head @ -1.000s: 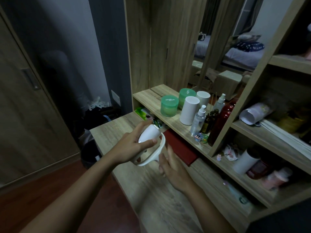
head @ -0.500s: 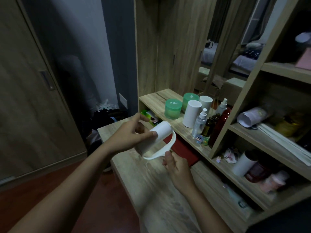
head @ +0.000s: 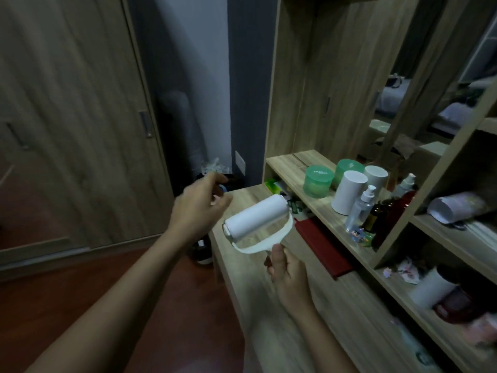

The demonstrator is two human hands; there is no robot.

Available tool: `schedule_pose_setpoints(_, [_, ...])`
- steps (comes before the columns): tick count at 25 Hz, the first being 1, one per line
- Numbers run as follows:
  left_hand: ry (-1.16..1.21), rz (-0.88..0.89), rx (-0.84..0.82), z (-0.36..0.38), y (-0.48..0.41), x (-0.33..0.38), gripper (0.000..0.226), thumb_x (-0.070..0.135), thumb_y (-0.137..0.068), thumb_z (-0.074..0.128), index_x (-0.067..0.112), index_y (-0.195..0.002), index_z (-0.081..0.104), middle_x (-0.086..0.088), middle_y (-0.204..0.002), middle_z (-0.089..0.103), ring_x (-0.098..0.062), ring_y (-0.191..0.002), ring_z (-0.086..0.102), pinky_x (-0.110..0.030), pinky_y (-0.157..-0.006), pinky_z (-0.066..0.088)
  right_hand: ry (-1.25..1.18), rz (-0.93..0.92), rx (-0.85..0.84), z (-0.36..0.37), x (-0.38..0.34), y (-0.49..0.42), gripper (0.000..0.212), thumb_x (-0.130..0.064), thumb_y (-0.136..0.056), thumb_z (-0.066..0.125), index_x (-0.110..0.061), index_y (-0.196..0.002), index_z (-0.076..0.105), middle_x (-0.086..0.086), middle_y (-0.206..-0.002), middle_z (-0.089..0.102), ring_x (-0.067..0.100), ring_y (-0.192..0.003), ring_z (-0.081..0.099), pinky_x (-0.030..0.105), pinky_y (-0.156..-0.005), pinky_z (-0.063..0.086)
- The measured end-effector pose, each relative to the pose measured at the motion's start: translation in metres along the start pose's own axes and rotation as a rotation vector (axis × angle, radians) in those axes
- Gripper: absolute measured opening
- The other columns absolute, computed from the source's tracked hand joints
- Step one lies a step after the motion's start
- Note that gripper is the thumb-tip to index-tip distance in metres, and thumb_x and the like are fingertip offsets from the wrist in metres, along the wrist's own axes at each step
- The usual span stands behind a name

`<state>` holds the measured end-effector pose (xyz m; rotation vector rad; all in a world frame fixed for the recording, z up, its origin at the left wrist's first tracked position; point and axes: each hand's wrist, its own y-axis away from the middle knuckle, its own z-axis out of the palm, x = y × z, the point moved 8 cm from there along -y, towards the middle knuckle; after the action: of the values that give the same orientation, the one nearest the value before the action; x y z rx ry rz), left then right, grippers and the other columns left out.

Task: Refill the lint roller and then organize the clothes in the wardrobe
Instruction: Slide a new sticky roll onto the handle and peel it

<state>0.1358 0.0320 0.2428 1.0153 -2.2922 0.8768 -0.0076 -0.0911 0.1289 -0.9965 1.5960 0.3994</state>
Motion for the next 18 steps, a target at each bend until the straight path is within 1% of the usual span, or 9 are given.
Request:
schedule_pose_setpoints(2, [0.061,0.014,0.088,-0.032,-0.005,-0.021,0.023,0.038,-0.087,0.061,0.025,-0.105,0.06,0.008,-0.087,0.065,-0.01,-0.082,0.063,-0.022,-0.071,0.049,-0.009,0.0,-0.02,0.027,-0.002,-0.005,0.063,-0.085,-0.07,0.022,-0.029,-0.058,0.046,-0.012,-0.05,0.053,0.003,-0.048,0.047,0.021,-0.052,0.034])
schedule_pose_setpoints(4, [0.162,0.032,-0.018,-0.047,-0.01,-0.038,0.019,0.039,-0.085,0.063,0.027,-0.099,0.063,0.01,-0.088,0.067,-0.001,-0.08,0.062,-0.008,-0.067,0.044,-0.004,-0.008,-0.047,0.062,-0.008,-0.019,0.061,-0.084,-0.072,0.022,-0.029,-0.058,0.045,-0.012,-0.051,0.053,0.004,-0.048,0.046,0.026,-0.052,0.034])
schedule_pose_setpoints(6, [0.164,0.026,-0.149,-0.062,-0.017,-0.068,0.025,0.047,-0.077,0.069,0.03,-0.095,0.066,0.013,-0.09,0.068,0.002,-0.081,0.062,-0.007,-0.067,0.045,0.004,-0.015,-0.069,0.114,-0.018,-0.04,0.056,-0.078,-0.076,0.024,-0.03,-0.057,0.045,-0.014,-0.052,0.054,0.004,-0.05,0.049,0.028,-0.053,0.036])
schedule_pose_setpoints(8, [0.031,0.049,-0.2,-0.084,-0.034,-0.112,0.04,0.059,-0.067,0.071,0.033,-0.096,0.065,0.014,-0.092,0.067,0.001,-0.083,0.062,-0.016,-0.072,0.049,-0.001,-0.032,-0.068,0.17,-0.032,-0.066,0.062,-0.078,-0.075,0.023,-0.026,-0.058,0.05,-0.009,-0.053,0.057,0.007,-0.054,0.054,0.035,-0.055,0.04])
schedule_pose_setpoints(10, [-0.033,0.011,-0.062,-0.128,-0.06,-0.161,0.042,0.058,-0.065,0.07,0.033,-0.098,0.063,0.014,-0.093,0.066,-0.002,-0.082,0.062,-0.025,-0.075,0.051,-0.026,-0.032,-0.088,0.229,-0.046,-0.092,0.078,-0.083,-0.072,0.021,-0.016,-0.068,0.059,-0.001,-0.056,0.059,0.012,-0.059,0.059,0.039,-0.059,0.046])
schedule_pose_setpoints(12, [-0.016,-0.051,0.118,-0.181,-0.082,-0.205,0.022,0.042,-0.079,0.068,0.027,-0.095,0.066,0.014,-0.085,0.066,-0.002,-0.076,0.062,-0.029,-0.074,0.051,-0.034,-0.067,-0.123,0.283,-0.066,-0.112,0.09,-0.086,-0.069,0.018,-0.008,-0.074,0.06,0.006,-0.058,0.059,0.016,-0.061,0.06,0.037,-0.058,0.045])
schedule_pose_setpoints(13, [-0.035,-0.051,0.138,-0.202,-0.091,-0.222,0.016,0.038,-0.084,0.065,0.025,-0.093,0.067,0.014,-0.082,0.066,0.0,-0.073,0.062,-0.027,-0.072,0.05,-0.041,-0.083,-0.122,0.308,-0.074,-0.121,0.093,-0.088,-0.068,0.018,-0.005,-0.074,0.059,0.011,-0.059,0.059,0.018,-0.06,0.059,0.039,-0.057,0.044])
schedule_pose_setpoints(16, [-0.068,-0.071,-0.102,-0.217,-0.112,-0.267,0.033,0.055,-0.076,0.067,0.028,-0.094,0.07,0.016,-0.086,0.07,0.005,-0.078,0.063,-0.018,-0.071,0.05,-0.086,-0.084,-0.116,0.363,-0.09,-0.146,0.085,-0.087,-0.069,0.021,-0.009,-0.07,0.056,0.017,-0.059,0.057,0.025,-0.057,0.056,0.041,-0.053,0.041])
schedule_pose_setpoints(18, [-0.1,-0.068,-0.174,-0.221,-0.126,-0.292,0.049,0.066,-0.066,0.065,0.032,-0.1,0.069,0.016,-0.092,0.071,0.004,-0.082,0.063,-0.026,-0.077,0.053,-0.077,-0.095,-0.122,0.389,-0.094,-0.164,0.072,-0.086,-0.071,0.023,-0.021,-0.064,0.053,0.008,-0.054,0.053,0.021,-0.05,0.052,0.036,-0.052,0.038])
